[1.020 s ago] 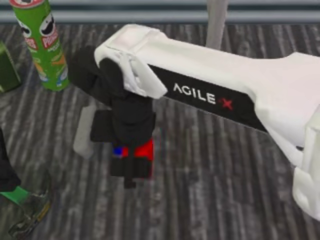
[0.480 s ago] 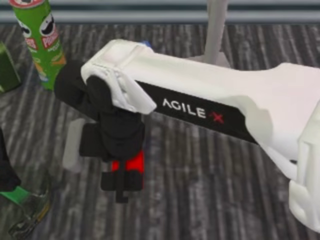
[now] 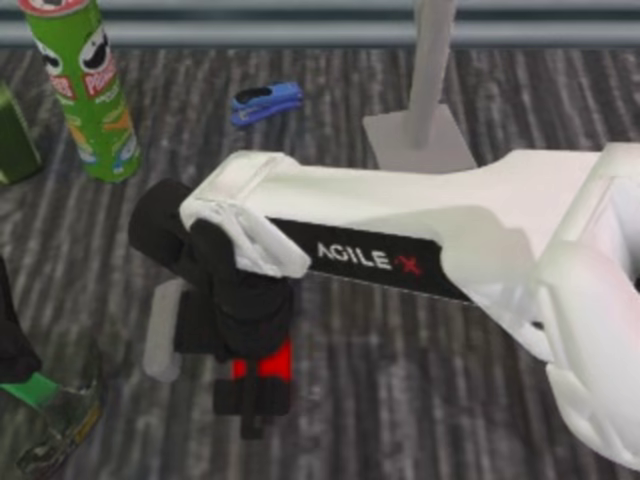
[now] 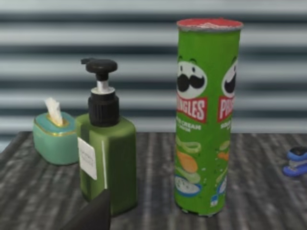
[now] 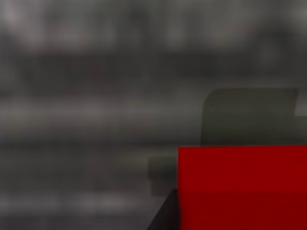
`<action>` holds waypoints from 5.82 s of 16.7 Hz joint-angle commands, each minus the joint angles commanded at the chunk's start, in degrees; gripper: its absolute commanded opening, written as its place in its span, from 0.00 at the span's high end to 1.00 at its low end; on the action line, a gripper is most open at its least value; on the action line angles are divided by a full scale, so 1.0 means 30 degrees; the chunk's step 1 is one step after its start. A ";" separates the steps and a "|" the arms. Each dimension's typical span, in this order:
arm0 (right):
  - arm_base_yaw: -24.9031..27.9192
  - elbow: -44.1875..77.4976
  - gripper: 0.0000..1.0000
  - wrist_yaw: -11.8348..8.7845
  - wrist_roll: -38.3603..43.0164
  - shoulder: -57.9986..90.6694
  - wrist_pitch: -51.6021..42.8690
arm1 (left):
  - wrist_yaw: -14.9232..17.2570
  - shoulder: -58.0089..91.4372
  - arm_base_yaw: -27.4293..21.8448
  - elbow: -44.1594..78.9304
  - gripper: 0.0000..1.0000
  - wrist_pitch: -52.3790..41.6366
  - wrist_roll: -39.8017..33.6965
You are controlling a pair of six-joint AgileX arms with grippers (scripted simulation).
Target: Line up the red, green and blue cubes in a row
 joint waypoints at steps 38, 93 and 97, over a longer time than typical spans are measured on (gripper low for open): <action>-0.0038 0.3608 0.00 -0.0010 -0.0060 -0.0908 -0.4557 | 0.0000 0.0000 0.0000 0.0000 0.00 0.0000 0.0000; -1.6982 -0.9312 1.00 0.0193 0.3332 -0.3803 0.5202 | 0.0000 0.0000 0.0000 0.0000 0.00 0.0000 0.0000; -1.6956 -0.9198 1.00 0.0028 0.3453 -0.4333 0.4940 | 0.0000 0.0000 0.0000 0.0000 0.00 0.0000 0.0000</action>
